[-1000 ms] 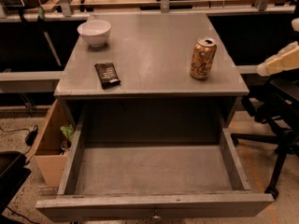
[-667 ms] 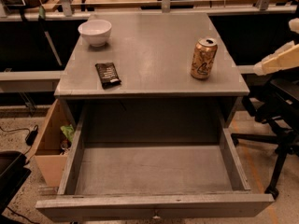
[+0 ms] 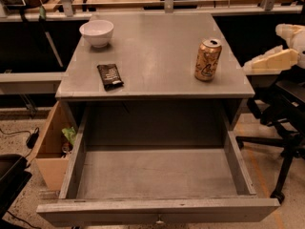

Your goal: Move orange can near white bowl

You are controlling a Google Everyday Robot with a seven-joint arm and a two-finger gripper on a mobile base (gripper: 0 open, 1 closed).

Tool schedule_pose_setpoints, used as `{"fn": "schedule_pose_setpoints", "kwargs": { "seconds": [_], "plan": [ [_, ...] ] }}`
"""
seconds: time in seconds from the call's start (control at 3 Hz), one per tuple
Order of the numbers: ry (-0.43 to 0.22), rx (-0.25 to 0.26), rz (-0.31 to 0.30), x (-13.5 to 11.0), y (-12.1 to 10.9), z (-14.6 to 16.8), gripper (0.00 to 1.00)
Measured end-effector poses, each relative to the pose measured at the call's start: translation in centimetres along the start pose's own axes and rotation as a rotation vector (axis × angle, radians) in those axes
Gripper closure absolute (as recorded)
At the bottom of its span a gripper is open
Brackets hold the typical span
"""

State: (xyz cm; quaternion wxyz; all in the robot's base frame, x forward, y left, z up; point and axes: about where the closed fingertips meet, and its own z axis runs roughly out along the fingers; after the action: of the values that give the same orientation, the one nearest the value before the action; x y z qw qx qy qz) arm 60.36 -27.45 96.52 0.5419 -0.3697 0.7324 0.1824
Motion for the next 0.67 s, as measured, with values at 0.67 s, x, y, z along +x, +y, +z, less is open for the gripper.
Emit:
{"fn": "schedule_pose_setpoints", "kwargs": {
  "seconds": [0.67],
  "plan": [
    [-0.253, -0.156, 0.072, -1.8, 0.3, 7.9, 0.00]
  ]
}}
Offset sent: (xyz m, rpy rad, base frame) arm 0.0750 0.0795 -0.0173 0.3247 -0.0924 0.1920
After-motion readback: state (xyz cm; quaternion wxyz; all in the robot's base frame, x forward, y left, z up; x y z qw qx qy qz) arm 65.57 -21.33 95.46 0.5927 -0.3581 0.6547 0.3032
